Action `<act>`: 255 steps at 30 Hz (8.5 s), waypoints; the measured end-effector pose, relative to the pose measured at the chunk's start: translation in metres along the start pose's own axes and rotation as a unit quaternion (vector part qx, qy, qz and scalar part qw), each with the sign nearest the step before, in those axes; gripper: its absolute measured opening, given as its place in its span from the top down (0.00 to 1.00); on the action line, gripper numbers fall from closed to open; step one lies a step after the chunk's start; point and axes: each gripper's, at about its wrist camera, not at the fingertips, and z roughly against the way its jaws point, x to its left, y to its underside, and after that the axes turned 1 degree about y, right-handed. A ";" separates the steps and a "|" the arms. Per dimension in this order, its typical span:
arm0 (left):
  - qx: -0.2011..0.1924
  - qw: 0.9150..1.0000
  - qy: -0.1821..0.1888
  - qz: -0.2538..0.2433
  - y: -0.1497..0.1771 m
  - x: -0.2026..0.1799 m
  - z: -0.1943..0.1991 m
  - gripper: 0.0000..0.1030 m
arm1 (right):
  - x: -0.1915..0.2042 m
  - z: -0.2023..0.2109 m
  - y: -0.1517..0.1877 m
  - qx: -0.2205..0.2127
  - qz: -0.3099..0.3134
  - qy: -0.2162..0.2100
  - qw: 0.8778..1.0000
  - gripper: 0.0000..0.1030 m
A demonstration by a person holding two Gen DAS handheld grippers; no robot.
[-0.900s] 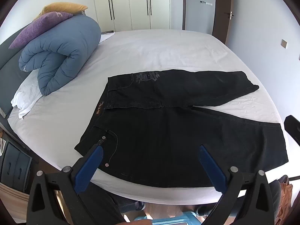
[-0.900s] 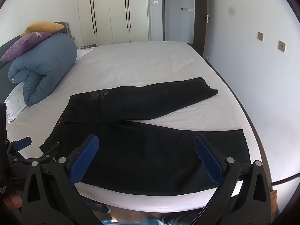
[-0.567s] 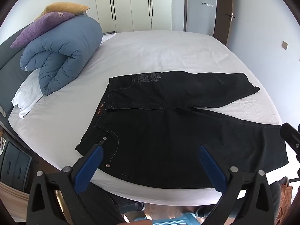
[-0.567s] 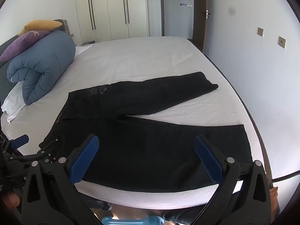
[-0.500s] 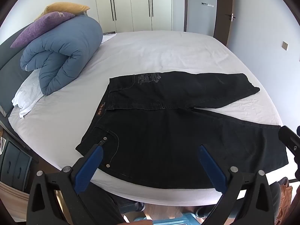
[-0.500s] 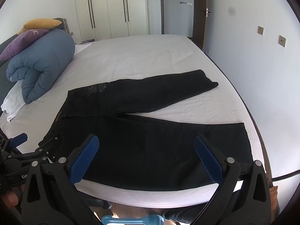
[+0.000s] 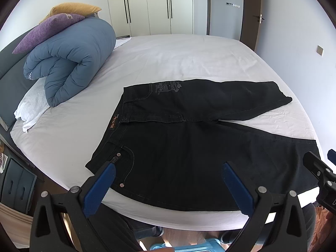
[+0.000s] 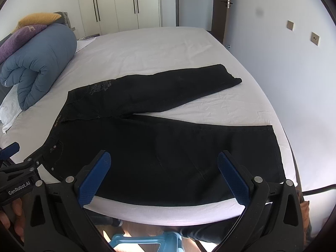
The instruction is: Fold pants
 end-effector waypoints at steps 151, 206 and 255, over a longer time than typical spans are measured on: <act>0.008 0.914 0.176 -0.366 -0.189 0.054 -0.280 0.93 | 0.172 -0.419 -0.267 0.160 0.481 -0.247 0.826 0.83; 0.081 0.864 0.224 -0.444 0.043 0.075 -0.146 0.93 | 0.183 -0.130 0.045 0.093 0.437 -0.128 0.886 0.98; 0.130 0.923 0.232 -0.278 0.055 0.095 -0.176 0.32 | 0.172 -0.122 0.084 0.059 0.330 -0.137 0.932 0.68</act>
